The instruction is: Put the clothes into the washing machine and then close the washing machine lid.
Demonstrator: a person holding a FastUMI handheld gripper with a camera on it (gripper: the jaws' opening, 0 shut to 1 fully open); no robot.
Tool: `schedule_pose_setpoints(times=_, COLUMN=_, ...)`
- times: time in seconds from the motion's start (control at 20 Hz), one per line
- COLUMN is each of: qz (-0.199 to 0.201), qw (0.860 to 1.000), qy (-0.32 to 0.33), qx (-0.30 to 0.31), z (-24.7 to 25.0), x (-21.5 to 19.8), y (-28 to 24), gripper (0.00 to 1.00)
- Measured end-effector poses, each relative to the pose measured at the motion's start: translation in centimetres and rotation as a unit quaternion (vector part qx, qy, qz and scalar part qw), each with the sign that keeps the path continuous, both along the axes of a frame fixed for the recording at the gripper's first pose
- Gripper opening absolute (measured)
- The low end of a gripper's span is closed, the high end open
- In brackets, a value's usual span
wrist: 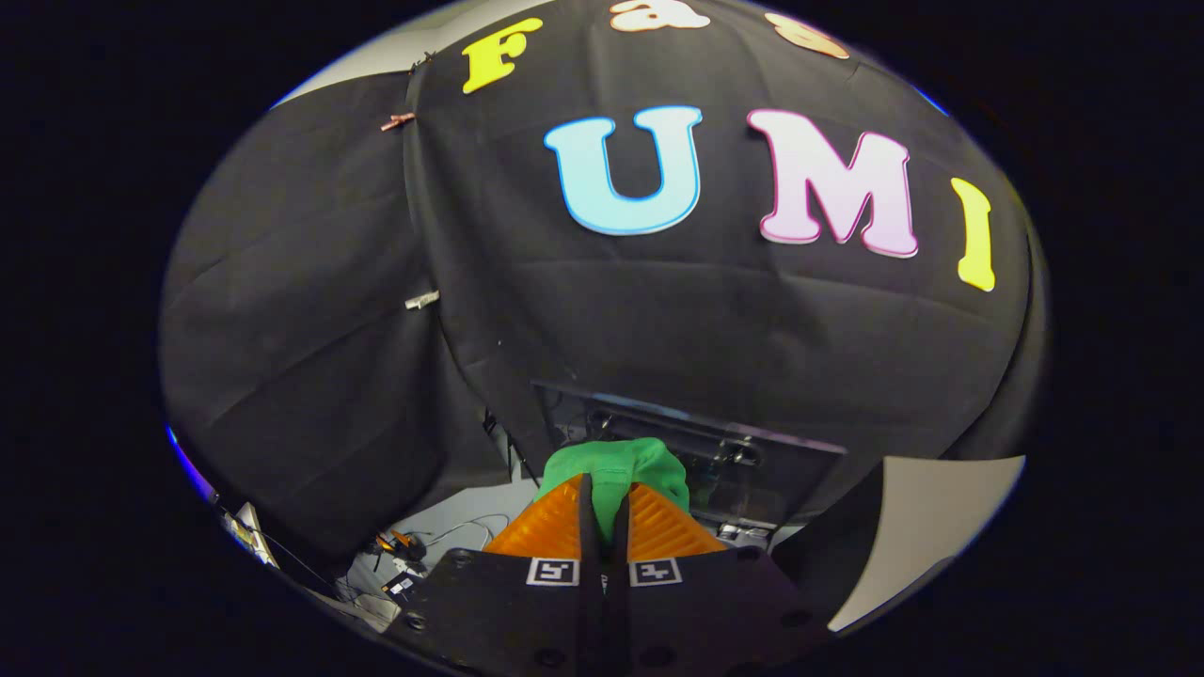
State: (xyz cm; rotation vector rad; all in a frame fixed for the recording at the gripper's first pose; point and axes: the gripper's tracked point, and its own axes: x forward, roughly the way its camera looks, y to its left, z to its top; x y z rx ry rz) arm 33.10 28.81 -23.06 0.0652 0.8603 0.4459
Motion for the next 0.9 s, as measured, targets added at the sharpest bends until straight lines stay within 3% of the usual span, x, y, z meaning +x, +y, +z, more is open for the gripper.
schedule_pose_setpoints(times=0.4, qz=0.024, qw=0.993, qy=0.114, qx=-0.029, z=-12.3, x=-1.7, y=2.1, gripper=0.05)
schedule_pose_setpoints(times=0.8, qz=0.023, qw=0.982, qy=0.17, qx=-0.078, z=-17.1, x=-3.0, y=0.1, gripper=0.06)
schedule_pose_setpoints(times=0.9, qz=0.008, qw=0.98, qy=0.183, qx=-0.075, z=-17.9, x=-2.8, y=-0.1, gripper=0.16)
